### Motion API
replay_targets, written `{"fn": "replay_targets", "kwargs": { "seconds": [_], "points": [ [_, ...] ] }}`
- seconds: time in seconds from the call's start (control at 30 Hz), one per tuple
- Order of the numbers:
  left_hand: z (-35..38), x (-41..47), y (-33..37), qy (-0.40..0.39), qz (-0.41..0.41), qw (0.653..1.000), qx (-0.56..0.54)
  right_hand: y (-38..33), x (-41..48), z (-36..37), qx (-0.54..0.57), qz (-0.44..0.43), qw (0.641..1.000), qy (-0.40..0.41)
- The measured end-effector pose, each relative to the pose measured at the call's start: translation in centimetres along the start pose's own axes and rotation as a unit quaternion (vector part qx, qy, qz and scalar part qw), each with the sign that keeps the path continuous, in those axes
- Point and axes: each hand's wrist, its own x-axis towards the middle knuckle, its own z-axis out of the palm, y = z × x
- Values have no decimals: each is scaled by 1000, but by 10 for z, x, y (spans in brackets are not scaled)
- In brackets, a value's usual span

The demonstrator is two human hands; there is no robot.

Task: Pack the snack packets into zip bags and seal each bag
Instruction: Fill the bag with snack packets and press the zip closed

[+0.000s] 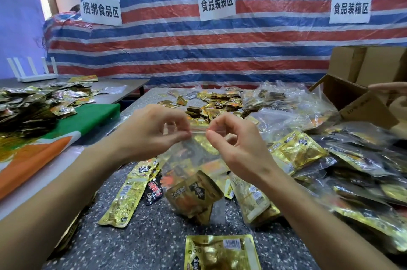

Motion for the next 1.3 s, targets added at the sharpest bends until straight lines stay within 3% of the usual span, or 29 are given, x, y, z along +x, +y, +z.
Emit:
{"fn": "replay_targets", "kwargs": {
  "seconds": [0.2,0.47,0.8,1.07,1.3],
  "points": [
    [-1,-1,2,30,-37,998,-38,-9,3,-3,-1,-35,999,-38],
    [-4,2,18,-34,-16,997,-65,-5,5,0,-43,-69,996,-32],
    [6,0,25,43,14,996,80,-3,5,6,-37,-73,996,-33],
    [-4,-6,11,-18,27,999,-29,-7,2,2,4,-64,998,-28],
    [-1,-9,8,59,44,997,-26,-14,7,6,-94,-69,993,-34]
  ]
}}
